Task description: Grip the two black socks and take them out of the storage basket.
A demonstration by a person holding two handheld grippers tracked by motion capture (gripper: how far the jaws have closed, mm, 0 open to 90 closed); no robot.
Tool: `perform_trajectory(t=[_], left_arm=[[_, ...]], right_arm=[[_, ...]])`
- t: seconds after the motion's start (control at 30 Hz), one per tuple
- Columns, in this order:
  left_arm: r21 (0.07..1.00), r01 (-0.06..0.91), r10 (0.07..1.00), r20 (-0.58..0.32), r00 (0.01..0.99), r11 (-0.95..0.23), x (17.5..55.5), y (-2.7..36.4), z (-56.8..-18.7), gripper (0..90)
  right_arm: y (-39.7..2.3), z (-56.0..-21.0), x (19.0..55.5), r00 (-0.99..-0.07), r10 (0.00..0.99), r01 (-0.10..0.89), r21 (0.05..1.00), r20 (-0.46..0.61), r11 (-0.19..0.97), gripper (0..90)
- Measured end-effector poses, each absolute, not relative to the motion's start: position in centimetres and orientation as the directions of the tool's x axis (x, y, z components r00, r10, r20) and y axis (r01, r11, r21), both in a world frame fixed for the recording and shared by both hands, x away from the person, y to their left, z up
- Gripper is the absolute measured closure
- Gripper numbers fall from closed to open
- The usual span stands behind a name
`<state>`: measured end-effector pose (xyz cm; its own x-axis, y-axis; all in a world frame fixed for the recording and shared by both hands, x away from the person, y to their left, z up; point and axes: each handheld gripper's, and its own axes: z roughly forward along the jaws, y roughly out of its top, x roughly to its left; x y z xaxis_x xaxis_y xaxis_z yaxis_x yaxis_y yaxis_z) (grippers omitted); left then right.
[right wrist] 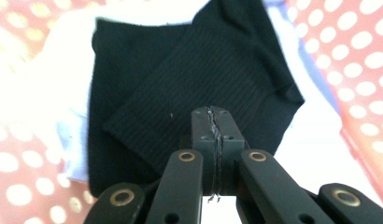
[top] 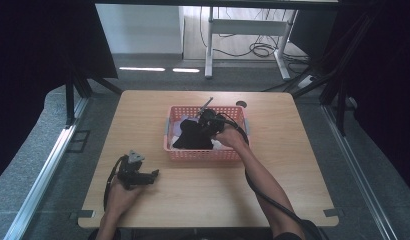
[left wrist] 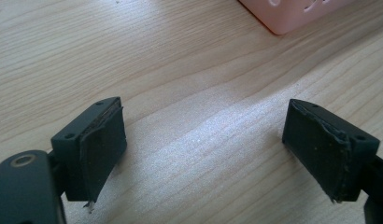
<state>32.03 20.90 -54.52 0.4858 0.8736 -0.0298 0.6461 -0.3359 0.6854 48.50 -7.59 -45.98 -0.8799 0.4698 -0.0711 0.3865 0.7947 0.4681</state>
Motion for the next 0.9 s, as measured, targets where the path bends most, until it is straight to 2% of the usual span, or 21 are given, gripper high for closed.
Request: perform_trajectory(t=[0.07, 0.13, 0.2, 0.3, 0.4, 0.53, 0.6, 0.9], left_arm=[[0.685, 0.646, 0.874, -0.031, 0.486, -0.335, 32.0, 20.9, -54.5, 13.3], [0.686, 0.649, 0.874, -0.040, 0.484, -0.328, 32.0, 20.9, -54.5, 13.3], [0.686, 0.649, 0.874, -0.039, 0.484, -0.328, 32.0, 21.0, -54.5, 13.3], [0.687, 0.648, 0.875, -0.037, 0.483, -0.329, 32.0, 20.9, -54.5, 13.3], [0.686, 0.648, 0.874, -0.038, 0.484, -0.329, 32.0, 20.9, -54.5, 13.3], [0.687, 0.649, 0.874, -0.040, 0.483, -0.327, 32.0, 20.9, -54.5, 13.3], [0.687, 0.649, 0.874, -0.040, 0.484, -0.328, 32.0, 20.9, -54.5, 13.3], [0.685, 0.648, 0.874, -0.034, 0.484, -0.332, 32.0, 20.9, -54.5, 13.3]], right_arm=[[-7.7, -45.6, 48.5, -0.883, 0.467, 0.395, 0.464, -0.047, 0.793, 85.4], [-7.7, -45.7, 48.6, -0.878, 0.476, 0.402, 0.453, -0.056, 0.795, 77.7], [-7.6, -46.2, 49.0, -0.872, 0.487, 0.421, 0.435, -0.046, 0.796, 64.9], [-7.2, -47.2, 49.5, -0.859, 0.511, 0.445, 0.428, -0.046, 0.787, 54.9], [-6.7, -48.2, 49.7, -0.859, 0.511, 0.455, 0.410, -0.033, 0.791, 57.2], [-6.5, -48.7, 49.7, -0.869, 0.494, 0.441, 0.407, -0.031, 0.800, 78.4], [-6.5, -48.6, 49.7, -0.870, 0.492, 0.439, 0.407, -0.031, 0.801, 83.5], [-6.8, -45.6, 49.0, -0.874, 0.483, 0.406, 0.464, -0.054, 0.787, 84.7]])
